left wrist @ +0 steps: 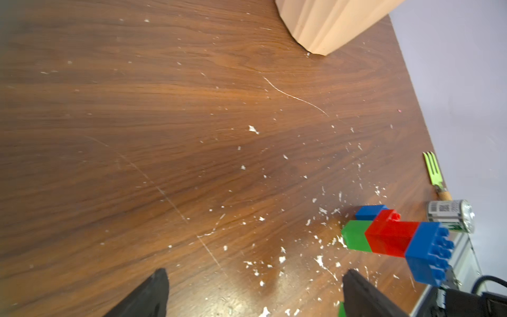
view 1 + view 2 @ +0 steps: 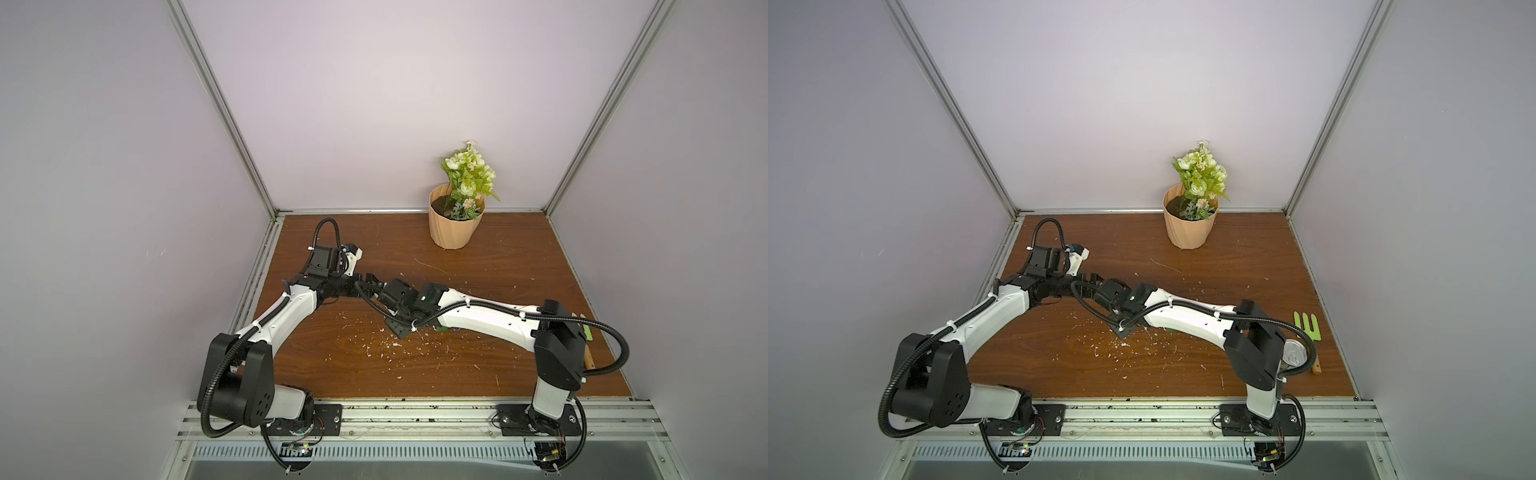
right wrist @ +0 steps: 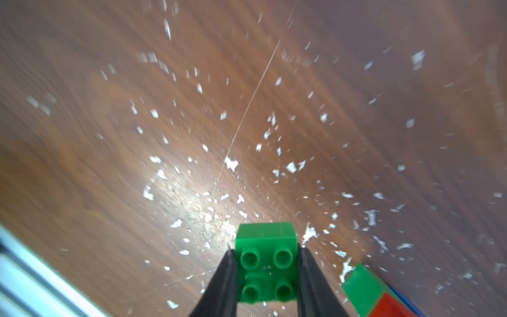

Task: Assemble a giraffe with lego
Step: Pick up the lego brick from the center of the board, then assemble the lego brick with the lego brick.

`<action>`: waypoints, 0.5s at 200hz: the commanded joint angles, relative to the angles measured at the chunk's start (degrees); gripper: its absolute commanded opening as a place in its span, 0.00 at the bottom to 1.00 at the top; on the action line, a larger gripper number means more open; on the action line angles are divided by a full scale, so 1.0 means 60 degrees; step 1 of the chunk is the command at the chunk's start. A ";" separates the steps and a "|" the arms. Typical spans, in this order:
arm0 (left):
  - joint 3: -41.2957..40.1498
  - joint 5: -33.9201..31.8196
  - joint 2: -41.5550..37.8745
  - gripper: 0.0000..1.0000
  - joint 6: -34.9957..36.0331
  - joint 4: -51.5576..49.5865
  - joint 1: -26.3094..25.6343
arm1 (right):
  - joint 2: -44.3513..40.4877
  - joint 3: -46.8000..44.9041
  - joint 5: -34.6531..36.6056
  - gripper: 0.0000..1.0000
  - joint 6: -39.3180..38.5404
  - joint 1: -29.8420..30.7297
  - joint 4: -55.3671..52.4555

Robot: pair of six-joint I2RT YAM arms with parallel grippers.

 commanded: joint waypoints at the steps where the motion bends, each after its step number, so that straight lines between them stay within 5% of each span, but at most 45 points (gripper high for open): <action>1: 0.0056 0.0475 -0.0283 0.99 0.0124 -0.0078 -0.0137 | -0.0693 0.0818 0.0537 0.32 0.0910 -0.0232 -0.0937; 52: 0.0082 0.0855 -0.0414 0.99 0.0264 -0.0032 -0.0563 | -0.0902 0.2056 0.1085 0.32 0.1833 -0.0722 -0.2577; 100: -0.0020 0.1171 -0.0704 0.99 0.0293 0.0193 -0.0765 | -0.1458 0.1602 0.1102 0.32 0.2761 -0.1416 -0.3137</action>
